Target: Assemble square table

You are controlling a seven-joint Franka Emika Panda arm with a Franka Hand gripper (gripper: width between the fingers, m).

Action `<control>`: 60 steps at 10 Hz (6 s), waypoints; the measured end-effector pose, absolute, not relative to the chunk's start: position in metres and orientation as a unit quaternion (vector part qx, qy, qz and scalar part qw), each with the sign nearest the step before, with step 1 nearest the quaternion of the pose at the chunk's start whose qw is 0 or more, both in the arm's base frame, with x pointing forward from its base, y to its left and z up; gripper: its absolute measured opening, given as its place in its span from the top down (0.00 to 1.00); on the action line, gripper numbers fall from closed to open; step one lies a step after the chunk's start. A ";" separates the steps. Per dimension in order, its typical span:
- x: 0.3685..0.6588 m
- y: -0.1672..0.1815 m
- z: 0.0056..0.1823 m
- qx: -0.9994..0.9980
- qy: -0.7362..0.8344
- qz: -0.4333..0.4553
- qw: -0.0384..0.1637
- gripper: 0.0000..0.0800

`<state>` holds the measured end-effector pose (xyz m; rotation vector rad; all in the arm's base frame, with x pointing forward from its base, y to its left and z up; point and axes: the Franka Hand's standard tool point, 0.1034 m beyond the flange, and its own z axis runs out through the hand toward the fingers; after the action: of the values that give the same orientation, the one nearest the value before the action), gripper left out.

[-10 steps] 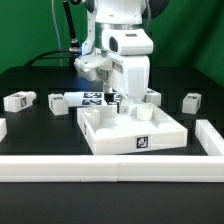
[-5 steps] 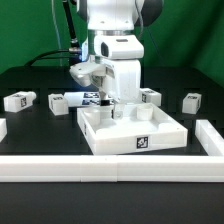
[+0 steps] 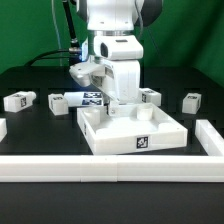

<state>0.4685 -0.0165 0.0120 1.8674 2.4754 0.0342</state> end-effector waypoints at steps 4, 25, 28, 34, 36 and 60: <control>0.469 -0.017 0.012 0.604 0.796 0.011 0.020 0.93; 0.537 0.045 0.012 0.752 0.659 -0.025 0.001 0.25; 0.537 0.044 0.012 0.752 0.659 -0.025 0.001 0.19; 0.524 0.062 0.052 0.830 0.556 -0.042 0.014 0.19; 0.524 0.083 0.076 0.893 0.447 -0.042 0.024 0.19; 0.492 0.131 0.051 0.906 -0.272 -0.298 -0.127 0.19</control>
Offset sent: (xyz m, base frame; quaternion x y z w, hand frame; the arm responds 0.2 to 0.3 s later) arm 0.0000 0.0000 0.0000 0.0000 0.0000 0.0000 1.0000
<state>0.4918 0.1307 0.0515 3.1037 -0.9316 -1.0194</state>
